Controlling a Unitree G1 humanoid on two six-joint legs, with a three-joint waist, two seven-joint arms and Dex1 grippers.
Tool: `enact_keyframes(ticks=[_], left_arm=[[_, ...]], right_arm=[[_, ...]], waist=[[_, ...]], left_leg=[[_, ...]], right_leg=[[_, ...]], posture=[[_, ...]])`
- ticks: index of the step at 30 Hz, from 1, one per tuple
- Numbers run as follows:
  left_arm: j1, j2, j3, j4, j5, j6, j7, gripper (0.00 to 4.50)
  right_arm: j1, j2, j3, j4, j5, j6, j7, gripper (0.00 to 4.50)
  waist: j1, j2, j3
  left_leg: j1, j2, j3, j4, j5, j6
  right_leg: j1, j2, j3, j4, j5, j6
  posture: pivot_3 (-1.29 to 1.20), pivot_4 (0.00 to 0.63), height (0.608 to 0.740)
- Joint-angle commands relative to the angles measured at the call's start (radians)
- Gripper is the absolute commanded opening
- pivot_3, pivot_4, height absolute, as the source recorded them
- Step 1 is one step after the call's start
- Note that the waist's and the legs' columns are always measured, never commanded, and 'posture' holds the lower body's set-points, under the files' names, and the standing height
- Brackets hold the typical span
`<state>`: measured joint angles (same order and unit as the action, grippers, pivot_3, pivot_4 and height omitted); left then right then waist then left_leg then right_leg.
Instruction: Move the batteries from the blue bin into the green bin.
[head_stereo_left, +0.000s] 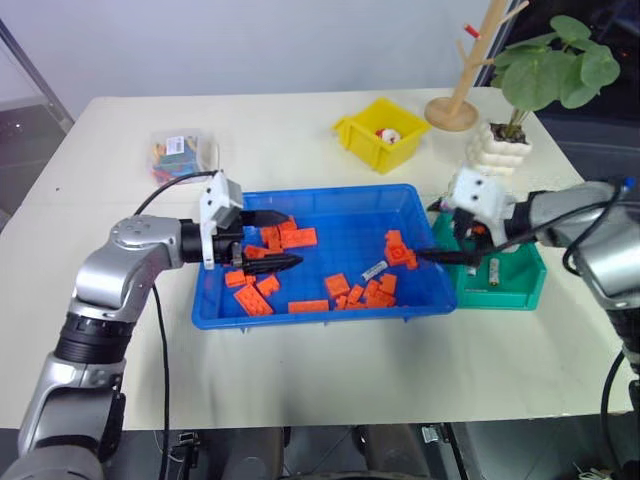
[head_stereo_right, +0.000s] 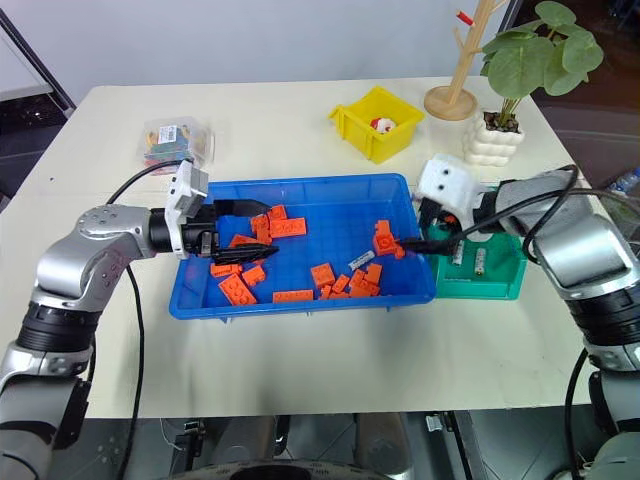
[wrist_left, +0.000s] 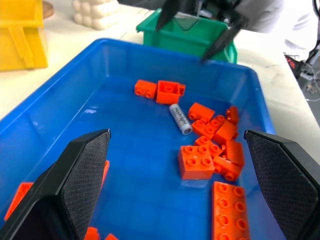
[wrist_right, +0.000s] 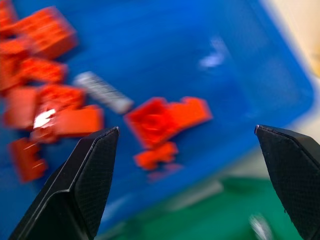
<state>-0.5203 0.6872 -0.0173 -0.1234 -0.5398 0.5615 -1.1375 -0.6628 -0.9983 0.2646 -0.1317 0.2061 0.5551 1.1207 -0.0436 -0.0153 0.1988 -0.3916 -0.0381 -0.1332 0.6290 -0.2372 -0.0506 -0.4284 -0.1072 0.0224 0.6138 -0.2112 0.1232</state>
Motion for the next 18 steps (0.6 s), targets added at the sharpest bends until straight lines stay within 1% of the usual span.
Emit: enact_keyframes(ticks=[1,5,11,18], left_arm=[[0.039,0.027,0.066,-0.087,-0.041,0.03,0.035,4.5],[0.094,0.028,0.122,-0.156,-0.09,0.077,0.093,4.5],[0.153,0.024,0.152,-0.228,-0.124,0.111,0.157,4.5],[0.2,0.019,0.174,-0.285,-0.162,0.131,0.213,4.5]], right_arm=[[-0.022,0.023,0.016,0.005,-0.023,-0.076,0.059,4.47],[-0.049,0.086,0.068,0.062,-0.077,-0.174,0.098,4.47],[-0.114,0.197,0.116,0.199,-0.145,-0.258,0.118,4.47],[-0.147,0.258,0.126,0.324,-0.206,-0.339,0.131,4.47]], waist=[[-0.002,0.0,0.0],[0.0,0.0,0.0],[0.001,0.0,0.0],[0.002,0.0,0.0]], left_leg=[[0.0,0.0,0.0,0.0,0.0,0.0],[0.001,0.001,0.0,0.0,0.0,0.0],[0.001,0.0,0.0,0.0,0.0,0.0],[0.001,0.0,0.0,0.0,0.0,0.0]], right_leg=[[0.0,0.0,0.0,0.0,0.0,0.0],[0.0,0.0,0.0,0.001,0.0,0.0],[0.0,0.0,0.0,0.001,0.0,0.0],[0.0,0.0,0.0,0.001,0.0,0.0]], posture=[[0.0,0.15,0.74],[0.0,0.15,0.74],[0.0,0.15,0.74],[0.0,0.15,0.74]])
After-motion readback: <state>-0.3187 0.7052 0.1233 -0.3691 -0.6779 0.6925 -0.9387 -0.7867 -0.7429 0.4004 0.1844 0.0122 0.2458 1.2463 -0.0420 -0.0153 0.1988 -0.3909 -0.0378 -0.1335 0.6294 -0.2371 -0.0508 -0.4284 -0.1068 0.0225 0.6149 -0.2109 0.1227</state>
